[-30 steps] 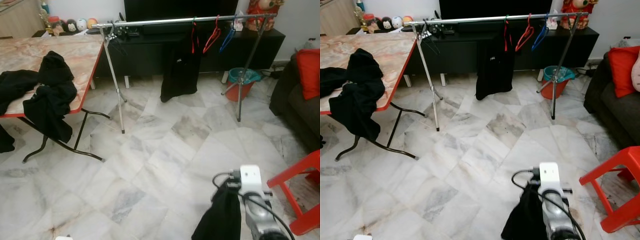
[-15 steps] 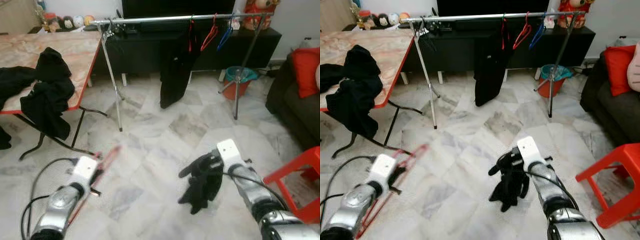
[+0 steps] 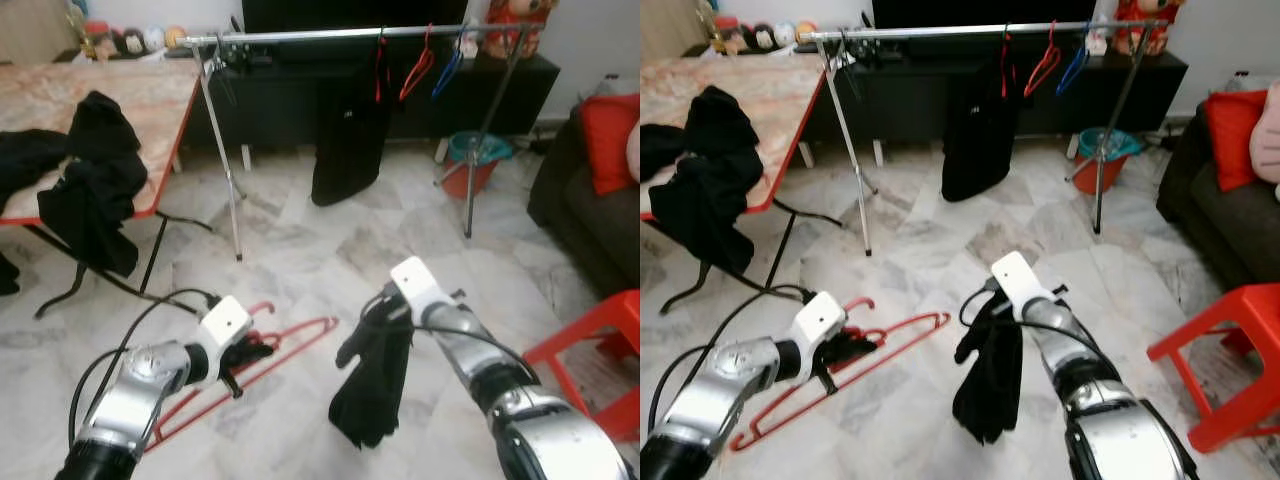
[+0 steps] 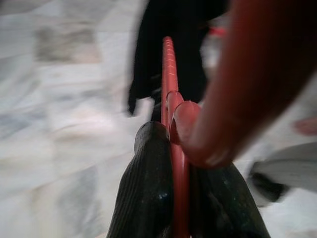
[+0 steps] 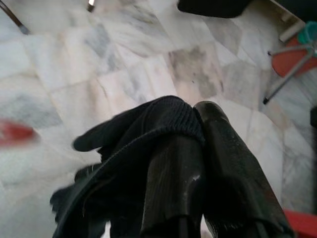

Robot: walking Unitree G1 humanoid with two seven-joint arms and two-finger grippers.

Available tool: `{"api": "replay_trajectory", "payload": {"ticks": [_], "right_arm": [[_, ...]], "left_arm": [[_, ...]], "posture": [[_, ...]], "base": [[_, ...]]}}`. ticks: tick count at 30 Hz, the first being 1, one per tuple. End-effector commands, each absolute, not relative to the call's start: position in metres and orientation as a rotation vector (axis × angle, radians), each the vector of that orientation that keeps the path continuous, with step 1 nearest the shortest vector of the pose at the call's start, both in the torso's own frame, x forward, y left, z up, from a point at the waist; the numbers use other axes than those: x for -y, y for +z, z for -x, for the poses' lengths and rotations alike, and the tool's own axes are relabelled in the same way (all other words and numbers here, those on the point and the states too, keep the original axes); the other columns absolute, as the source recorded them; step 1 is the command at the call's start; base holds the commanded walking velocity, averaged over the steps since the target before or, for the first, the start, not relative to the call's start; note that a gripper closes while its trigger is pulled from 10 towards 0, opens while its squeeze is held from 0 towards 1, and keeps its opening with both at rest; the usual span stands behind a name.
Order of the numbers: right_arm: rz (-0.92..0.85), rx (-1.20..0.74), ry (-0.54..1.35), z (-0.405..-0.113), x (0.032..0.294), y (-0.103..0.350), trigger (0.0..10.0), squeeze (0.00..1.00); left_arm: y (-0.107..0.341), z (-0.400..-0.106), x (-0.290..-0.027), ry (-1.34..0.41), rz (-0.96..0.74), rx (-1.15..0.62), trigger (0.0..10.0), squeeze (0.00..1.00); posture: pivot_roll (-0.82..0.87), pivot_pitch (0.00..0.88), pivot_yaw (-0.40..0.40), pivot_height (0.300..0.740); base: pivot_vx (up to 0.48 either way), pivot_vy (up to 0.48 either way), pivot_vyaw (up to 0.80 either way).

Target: Hang hanger

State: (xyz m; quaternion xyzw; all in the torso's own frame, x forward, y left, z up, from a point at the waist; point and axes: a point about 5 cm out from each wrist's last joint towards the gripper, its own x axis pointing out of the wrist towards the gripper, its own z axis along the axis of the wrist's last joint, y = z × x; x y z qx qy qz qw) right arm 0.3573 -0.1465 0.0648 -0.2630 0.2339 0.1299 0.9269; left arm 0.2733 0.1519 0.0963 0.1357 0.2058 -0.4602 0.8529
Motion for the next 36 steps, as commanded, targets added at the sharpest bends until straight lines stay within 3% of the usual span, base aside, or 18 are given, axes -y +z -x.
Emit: {"api": "replay_trajectory", "payload": {"ticks": [1,9,16,22,36], "right_arm": [[0.546,-0.458,0.265,-0.363,0.139,0.074,10.0,0.0],[0.535,-0.455,0.271,-0.364,0.119,0.075,10.0,0.0],[0.504,-0.44,0.311,-0.363,0.107,0.076,10.0,0.0],[0.516,-0.452,0.307,-0.361,0.112,0.071,10.0,0.0],[0.519,-0.441,0.307,-0.363,0.115,0.075,10.0,0.0]], "left_arm": [[0.104,-0.266,-0.141,-1.067,-0.267,-0.438,10.0,0.0],[0.116,-0.249,-0.115,-1.263,-0.226,-0.456,10.0,0.0],[0.11,-0.259,-0.109,-1.145,-0.281,-0.454,10.0,0.0],[0.111,-0.267,-0.109,-1.064,-0.311,-0.45,10.0,0.0],[0.101,-0.268,-0.117,-1.016,-0.418,-0.511,10.0,0.0]], "posture": [[0.13,0.0,-0.026,0.732],[0.13,0.0,-0.027,0.732],[0.12,0.0,-0.027,0.732],[0.12,0.0,-0.026,0.732],[0.12,0.0,-0.022,0.732]], "base": [[0.0,0.0,0.0],[0.0,0.0,0.0],[0.0,0.0,0.0],[0.0,0.0,0.0],[0.0,0.0,0.0]]}}
